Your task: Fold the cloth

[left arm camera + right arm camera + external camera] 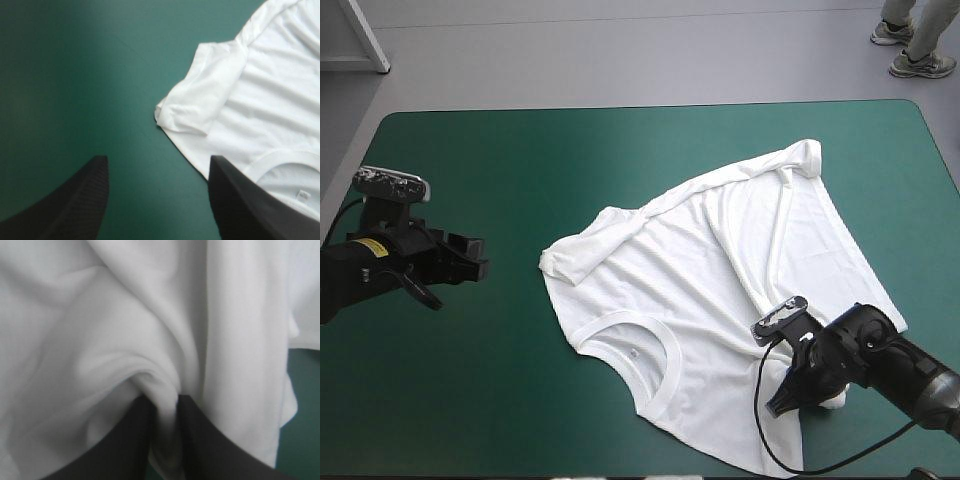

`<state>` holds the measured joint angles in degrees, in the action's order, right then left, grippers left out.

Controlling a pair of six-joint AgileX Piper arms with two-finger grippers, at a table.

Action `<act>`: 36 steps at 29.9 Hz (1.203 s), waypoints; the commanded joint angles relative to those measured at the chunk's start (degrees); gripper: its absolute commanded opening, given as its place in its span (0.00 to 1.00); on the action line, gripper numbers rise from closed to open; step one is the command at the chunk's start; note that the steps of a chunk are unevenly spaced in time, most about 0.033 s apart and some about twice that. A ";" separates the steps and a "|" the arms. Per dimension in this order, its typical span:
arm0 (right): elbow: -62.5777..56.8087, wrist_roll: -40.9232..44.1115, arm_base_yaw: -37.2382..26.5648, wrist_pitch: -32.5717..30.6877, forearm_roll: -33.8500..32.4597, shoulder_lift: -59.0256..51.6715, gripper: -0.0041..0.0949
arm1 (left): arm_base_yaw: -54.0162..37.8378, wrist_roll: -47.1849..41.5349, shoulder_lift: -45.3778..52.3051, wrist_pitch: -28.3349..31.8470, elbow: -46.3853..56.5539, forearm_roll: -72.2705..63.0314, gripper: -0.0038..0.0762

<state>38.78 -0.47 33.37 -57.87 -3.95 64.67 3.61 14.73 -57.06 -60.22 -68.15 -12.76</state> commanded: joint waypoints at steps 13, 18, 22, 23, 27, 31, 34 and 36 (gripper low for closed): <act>24.32 0.47 -0.39 -3.02 -1.57 -2.91 0.74 | 0.09 2.93 -0.25 9.93 18.89 -12.71 0.59; 32.32 0.47 -0.39 -3.14 -2.88 -2.92 0.72 | 0.09 9.10 -4.12 7.51 19.67 -22.51 0.59; 33.62 0.47 -0.39 -2.81 -3.57 -2.92 0.72 | 0.21 11.74 -8.34 7.19 19.67 -24.60 0.59; 33.62 0.47 -0.39 -2.81 -3.69 -2.92 0.72 | 0.21 11.85 -9.50 7.30 19.67 -23.87 0.59; 33.62 0.47 -0.39 -2.81 -3.69 -2.92 0.72 | 0.21 13.09 -13.10 7.92 20.06 -22.42 0.59; 33.62 0.79 -0.39 -2.36 -3.69 -2.92 0.72 | 2.55 15.68 -15.84 11.35 22.64 -24.55 0.59; 33.62 0.79 -0.39 -1.68 -3.69 -2.92 0.72 | 6.76 15.69 -18.50 15.75 24.36 -24.38 0.58; 33.62 1.11 -0.39 -1.42 -3.69 -2.92 0.72 | 9.18 14.46 -20.63 19.04 24.72 -23.84 0.59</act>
<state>70.44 0.00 33.33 -62.36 -6.59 62.87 9.94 30.11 -76.94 -45.70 -42.61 -34.41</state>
